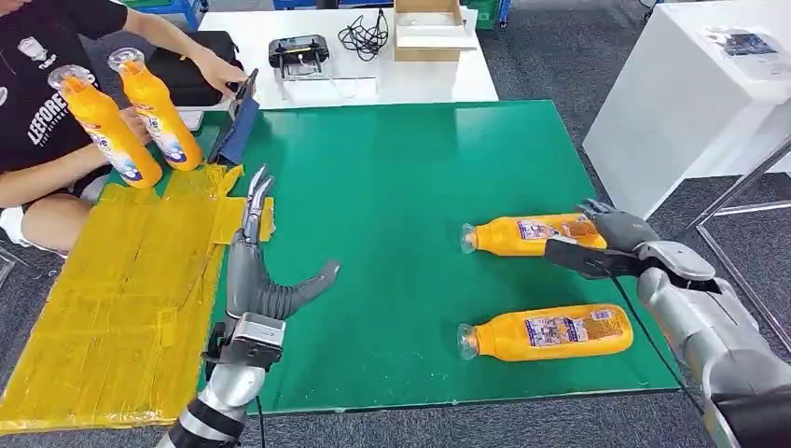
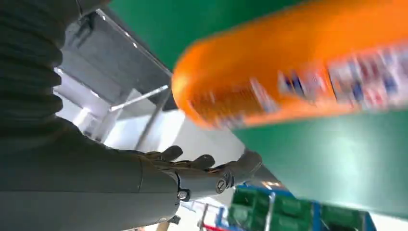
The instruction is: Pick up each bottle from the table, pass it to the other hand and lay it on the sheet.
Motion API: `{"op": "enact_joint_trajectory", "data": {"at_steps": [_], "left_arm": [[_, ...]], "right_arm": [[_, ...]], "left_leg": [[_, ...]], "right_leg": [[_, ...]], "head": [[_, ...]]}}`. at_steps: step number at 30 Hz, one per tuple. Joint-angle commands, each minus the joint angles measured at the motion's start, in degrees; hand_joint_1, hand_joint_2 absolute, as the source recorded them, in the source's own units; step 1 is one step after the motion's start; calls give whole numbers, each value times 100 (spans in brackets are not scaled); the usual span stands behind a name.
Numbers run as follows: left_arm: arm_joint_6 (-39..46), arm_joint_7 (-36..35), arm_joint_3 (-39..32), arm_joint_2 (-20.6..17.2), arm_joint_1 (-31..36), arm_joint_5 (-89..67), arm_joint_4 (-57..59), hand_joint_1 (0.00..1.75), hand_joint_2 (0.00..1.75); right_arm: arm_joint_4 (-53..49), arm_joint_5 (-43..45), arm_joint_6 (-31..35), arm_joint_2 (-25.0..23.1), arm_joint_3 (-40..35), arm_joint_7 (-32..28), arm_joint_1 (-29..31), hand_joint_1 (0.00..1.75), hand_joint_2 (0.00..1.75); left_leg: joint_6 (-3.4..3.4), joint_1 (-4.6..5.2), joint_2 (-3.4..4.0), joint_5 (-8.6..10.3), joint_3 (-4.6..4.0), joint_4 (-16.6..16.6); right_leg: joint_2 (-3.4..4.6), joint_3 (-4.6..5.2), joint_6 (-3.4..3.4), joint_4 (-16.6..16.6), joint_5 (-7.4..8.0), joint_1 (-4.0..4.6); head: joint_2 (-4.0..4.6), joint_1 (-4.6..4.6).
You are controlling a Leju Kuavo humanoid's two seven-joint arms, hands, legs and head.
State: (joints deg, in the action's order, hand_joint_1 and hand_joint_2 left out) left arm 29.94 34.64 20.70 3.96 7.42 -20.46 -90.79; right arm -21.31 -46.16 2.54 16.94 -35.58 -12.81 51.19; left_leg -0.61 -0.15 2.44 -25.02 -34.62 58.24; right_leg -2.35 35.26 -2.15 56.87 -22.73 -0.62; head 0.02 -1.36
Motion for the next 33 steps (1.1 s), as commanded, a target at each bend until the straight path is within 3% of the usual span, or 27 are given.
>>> {"op": "enact_joint_trajectory", "data": {"at_steps": [1, 4, 17, 18, 23, 25, 29, 31, 33], "left_arm": [[-126, -101, 362, -55, 357, -8, 532, 0, 175], [-205, -195, 456, -52, 433, -73, 659, 0, 175], [-262, -248, 546, -101, 247, -185, 517, 0, 175], [-231, -310, 492, -93, 162, -214, 446, 0, 175], [-220, -309, 464, -111, 101, -221, 407, 0, 175], [-237, -362, 416, -86, 62, -286, 399, 0, 175], [-178, -498, 167, 29, -120, -507, 240, 0, 175], [-201, -559, 24, 82, -188, -609, 143, 0, 175], [-244, -576, -15, 98, -189, -648, 125, 0, 175]], "right_arm": [[666, 127, 426, -197, 393, 53, -340, 0, 175], [686, 161, 549, -214, 487, -16, -508, 0, 175], [478, 121, 667, -135, 657, -480, -670, 0, 175], [320, -42, 1082, -124, 597, -643, -688, 0, 175], [269, -76, 1020, -170, 601, -582, -646, 0, 175], [74, -335, 1426, -131, 531, -466, -699, 0, 175], [-1122, -783, 1985, -322, 695, -40, -790, 0, 175], [-2294, -963, 1721, -435, 938, 220, -1086, 0, 175], [-2794, -1105, 1510, -450, 1022, 405, -1228, 0, 175]], "left_leg": [[3, -6, -29, 0, 18, -8], [5, -12, -52, 0, 39, -20], [3, -4, -23, -3, 19, -7], [3, -2, -19, -2, 17, -9], [3, -2, -7, -3, 9, -5], [7, -5, -20, -8, 24, -7], [4, -1, 5, -10, 16, -4], [5, 0, 26, -12, 6, -1], [7, -3, 24, -11, 6, -2]], "right_leg": [[-5, -24, 6, -11, -4, 3], [-8, -46, 10, -25, -6, 6], [10, -18, 7, -8, -3, 0], [10, -15, 6, -8, -3, -1], [14, -6, 5, -4, -1, -1], [21, -22, 10, -6, -7, 0], [40, -7, 7, -3, -1, -3], [57, 5, 8, 3, 2, -3], [56, 3, 10, 2, 1, -1]], "head": [[0, 0], [0, 2], [0, 2], [0, 0], [0, -2], [0, 2], [0, 0], [0, 0], [0, 0]]}}
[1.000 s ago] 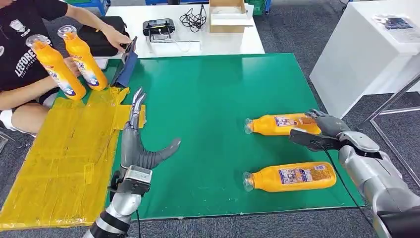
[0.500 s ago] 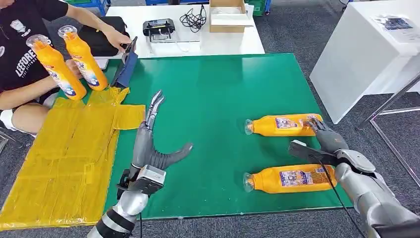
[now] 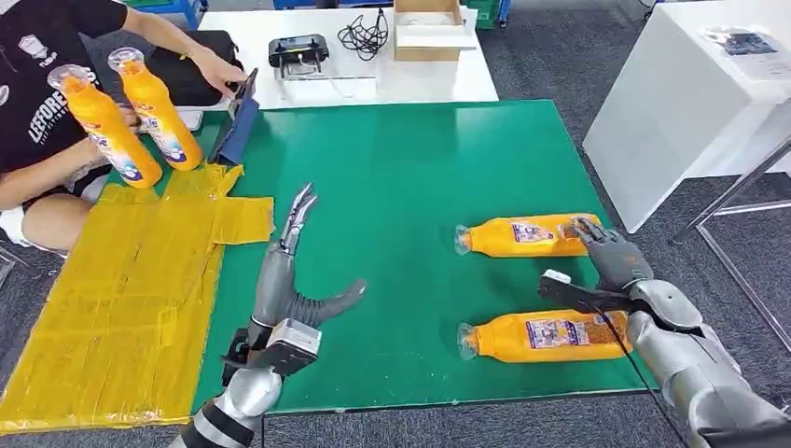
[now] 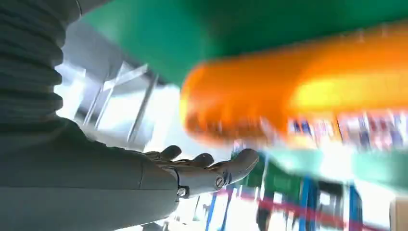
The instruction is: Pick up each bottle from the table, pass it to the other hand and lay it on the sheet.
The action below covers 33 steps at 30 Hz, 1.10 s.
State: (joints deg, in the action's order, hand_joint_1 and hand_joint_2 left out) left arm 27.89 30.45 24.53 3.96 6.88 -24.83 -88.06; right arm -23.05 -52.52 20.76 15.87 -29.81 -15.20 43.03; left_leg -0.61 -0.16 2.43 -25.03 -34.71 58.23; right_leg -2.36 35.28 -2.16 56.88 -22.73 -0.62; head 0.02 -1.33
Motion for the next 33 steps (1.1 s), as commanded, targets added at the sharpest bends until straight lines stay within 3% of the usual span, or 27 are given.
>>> {"op": "enact_joint_trajectory", "data": {"at_steps": [1, 4, 13, 18, 33], "left_arm": [[-39, -157, -397, 98, -135, -211, -148, 0, 175], [-43, -154, -408, 117, -126, -227, -128, 0, 175], [-30, -149, -423, 118, -135, -262, -152, 0, 175], [-39, -206, -509, 98, -165, -317, -294, 0, 175], [-75, -169, -645, 129, -234, -242, -320, 0, 175]], "right_arm": [[-2620, -470, -313, -343, 445, 644, -411, 0, 175], [-2580, -507, -340, -319, 528, 588, -454, 0, 175], [-2609, -541, -253, -375, 631, 404, -430, 0, 175], [-3153, -862, -517, -398, 599, 741, -367, 0, 175], [-2726, -937, -894, -268, 646, 640, -20, 0, 175]], "left_leg": [[8, -3, 11, -11, 18, 0], [5, -3, -11, -3, 12, -2], [4, -1, -18, -4, 18, -4], [6, 2, -2, -7, 9, 1], [2, 1, -13, -1, 7, -1]], "right_leg": [[49, -3, 11, 4, -3, -1], [15, -4, 7, 0, -3, 0], [17, -11, 8, -2, -5, -3], [29, 3, 9, 5, -4, -5], [10, -1, 5, 0, -2, -3]], "head": [[0, 0], [0, -2], [0, 0], [0, -2], [0, 0]]}}
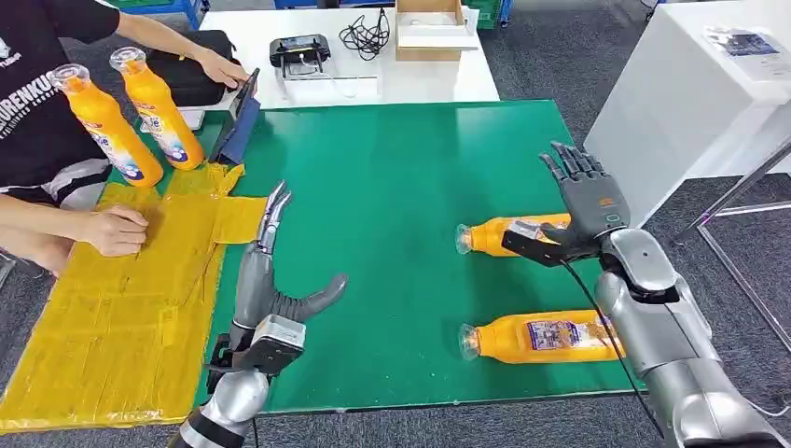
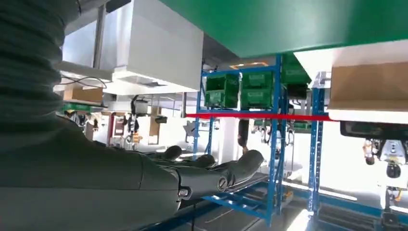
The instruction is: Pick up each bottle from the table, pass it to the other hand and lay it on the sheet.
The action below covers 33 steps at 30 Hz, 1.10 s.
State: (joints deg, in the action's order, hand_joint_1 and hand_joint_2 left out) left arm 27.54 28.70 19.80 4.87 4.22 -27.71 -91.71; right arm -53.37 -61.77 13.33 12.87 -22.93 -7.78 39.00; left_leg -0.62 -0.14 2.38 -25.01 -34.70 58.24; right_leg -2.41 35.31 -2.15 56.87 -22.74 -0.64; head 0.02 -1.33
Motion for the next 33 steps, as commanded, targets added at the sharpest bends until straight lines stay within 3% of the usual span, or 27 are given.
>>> {"op": "enact_joint_trajectory", "data": {"at_steps": [1, 6, 17, 33], "left_arm": [[-46, 14, -176, 34, 36, 58, 56, 0, 175], [-62, 74, -183, 19, 68, 156, 134, 0, 175], [-71, 152, -116, 6, 173, 281, 247, 0, 175], [-22, 190, -125, -14, 178, 358, 259, 0, 175]], "right_arm": [[329, 62, -213, 22, -35, -164, 396, 0, 175], [827, 281, -595, 44, -118, -287, 615, 0, 175], [1616, 306, -381, -75, -281, -546, 852, 0, 175], [1895, 319, -279, -101, -368, -651, 951, 0, 175]], "left_leg": [[4, -2, -12, -6, 15, -2], [5, -2, -11, -7, 17, 0], [4, -2, -11, -4, 20, -5], [4, -2, -12, -6, 22, -3]], "right_leg": [[21, -12, 7, 0, -4, -1], [26, -14, 8, 1, -5, -2], [22, -16, 7, -3, -2, -2], [27, -18, 8, -2, -4, -3]], "head": [[0, 0], [0, -2], [0, 0], [0, -2]]}}
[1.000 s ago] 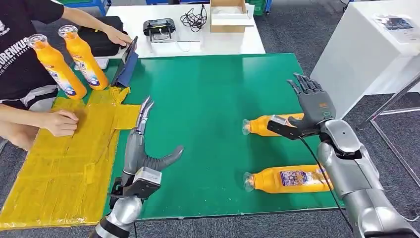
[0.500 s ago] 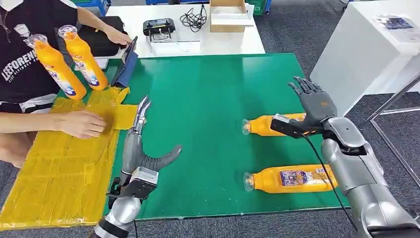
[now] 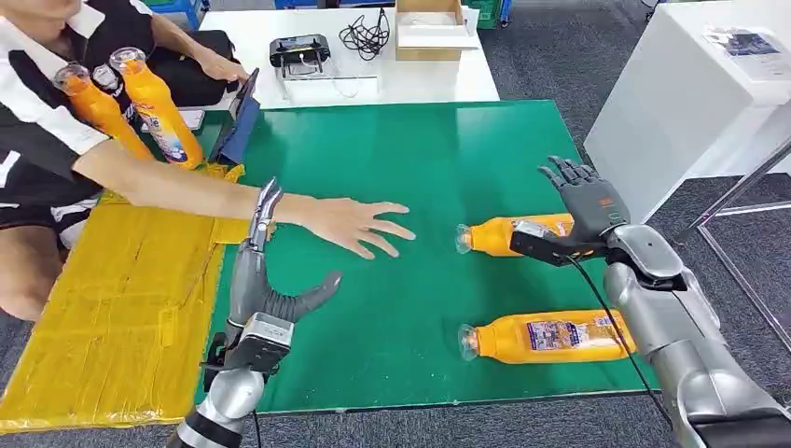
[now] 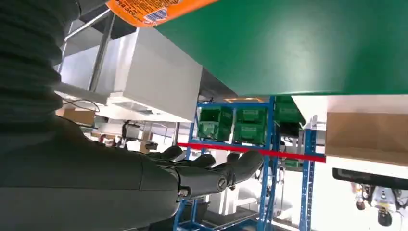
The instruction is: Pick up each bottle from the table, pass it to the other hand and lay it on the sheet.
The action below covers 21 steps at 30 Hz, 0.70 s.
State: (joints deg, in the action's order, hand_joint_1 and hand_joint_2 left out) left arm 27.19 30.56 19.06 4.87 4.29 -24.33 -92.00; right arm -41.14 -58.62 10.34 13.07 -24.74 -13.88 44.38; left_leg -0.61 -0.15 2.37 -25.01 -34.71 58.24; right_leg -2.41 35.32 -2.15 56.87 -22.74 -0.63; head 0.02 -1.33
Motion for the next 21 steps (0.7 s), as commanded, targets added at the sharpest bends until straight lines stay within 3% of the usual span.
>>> {"op": "enact_joint_trajectory", "data": {"at_steps": [1, 21], "left_arm": [[13, 4, -51, -14, 171, 19, 288, 0, 175], [71, 34, -84, -20, 194, 101, 348, 0, 175]], "right_arm": [[671, 4, 21, -120, -187, -41, 413, 0, 175], [866, 43, 105, -128, -207, 13, 514, 0, 175]], "left_leg": [[4, -1, -10, -4, 18, -3], [4, 0, -12, -4, 17, -3]], "right_leg": [[22, -14, 7, -1, -3, -3], [19, -14, 7, -1, -4, -3]], "head": [[0, 0], [0, -2]]}}
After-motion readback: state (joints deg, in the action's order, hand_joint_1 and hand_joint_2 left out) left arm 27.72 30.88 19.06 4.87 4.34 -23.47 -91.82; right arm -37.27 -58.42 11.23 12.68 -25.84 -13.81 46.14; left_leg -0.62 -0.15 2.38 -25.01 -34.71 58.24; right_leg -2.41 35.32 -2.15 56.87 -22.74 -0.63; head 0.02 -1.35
